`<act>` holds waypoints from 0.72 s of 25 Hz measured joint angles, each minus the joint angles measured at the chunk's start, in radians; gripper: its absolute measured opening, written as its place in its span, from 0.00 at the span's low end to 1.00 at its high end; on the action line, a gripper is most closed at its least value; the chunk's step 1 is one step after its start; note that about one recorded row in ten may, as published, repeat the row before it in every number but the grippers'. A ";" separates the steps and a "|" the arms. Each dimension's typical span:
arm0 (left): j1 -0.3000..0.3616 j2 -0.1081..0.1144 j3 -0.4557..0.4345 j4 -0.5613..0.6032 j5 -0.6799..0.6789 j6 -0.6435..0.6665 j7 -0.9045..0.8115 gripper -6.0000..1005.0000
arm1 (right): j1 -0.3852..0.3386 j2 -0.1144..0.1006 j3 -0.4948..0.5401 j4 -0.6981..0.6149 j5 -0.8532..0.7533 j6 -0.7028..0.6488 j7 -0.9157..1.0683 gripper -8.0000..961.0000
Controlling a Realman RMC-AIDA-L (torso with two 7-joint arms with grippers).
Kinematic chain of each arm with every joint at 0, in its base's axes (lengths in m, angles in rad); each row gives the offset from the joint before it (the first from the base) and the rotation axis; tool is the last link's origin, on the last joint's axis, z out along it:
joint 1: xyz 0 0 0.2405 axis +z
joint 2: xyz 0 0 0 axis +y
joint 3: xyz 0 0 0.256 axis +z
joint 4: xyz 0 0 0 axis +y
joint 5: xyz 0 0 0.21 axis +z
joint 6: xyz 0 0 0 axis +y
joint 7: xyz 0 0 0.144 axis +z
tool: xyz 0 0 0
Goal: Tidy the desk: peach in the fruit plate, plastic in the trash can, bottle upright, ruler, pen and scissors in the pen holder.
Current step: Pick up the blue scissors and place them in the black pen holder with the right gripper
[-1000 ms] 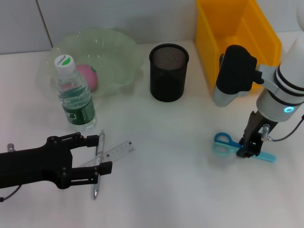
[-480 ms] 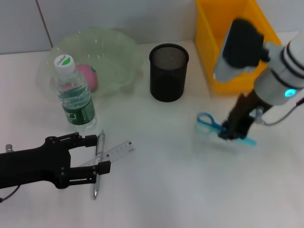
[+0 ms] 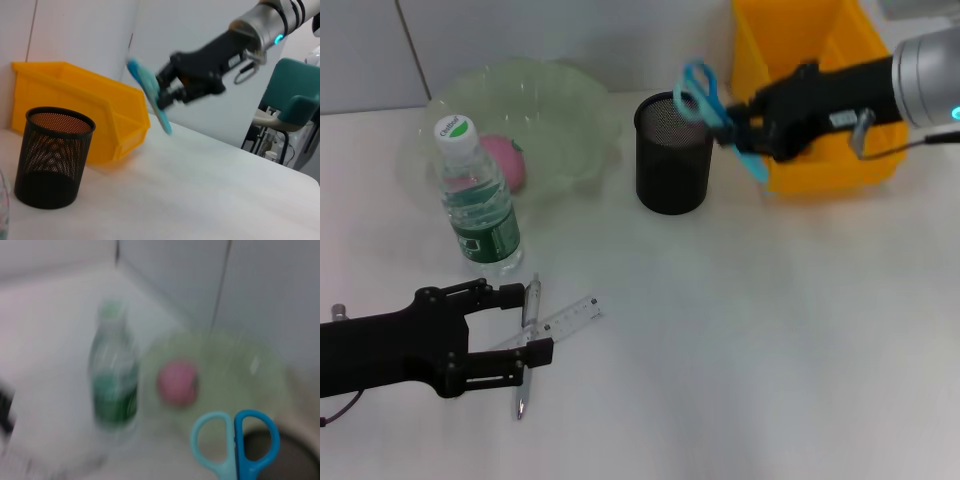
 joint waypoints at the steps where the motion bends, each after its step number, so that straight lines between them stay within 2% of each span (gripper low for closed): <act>1: -0.002 0.000 0.000 -0.002 0.000 0.001 0.000 0.83 | -0.012 0.001 0.001 0.015 0.046 0.040 -0.028 0.24; 6: -0.007 -0.001 0.000 -0.010 -0.001 0.003 0.000 0.83 | -0.030 0.002 -0.006 0.146 0.243 0.183 -0.177 0.25; 14: -0.010 -0.001 0.000 -0.011 -0.007 0.003 0.000 0.83 | 0.009 0.003 -0.017 0.429 0.510 0.360 -0.448 0.25; 18: -0.012 -0.002 0.000 -0.011 -0.013 0.004 -0.001 0.83 | 0.021 0.003 -0.018 0.490 0.555 0.404 -0.512 0.25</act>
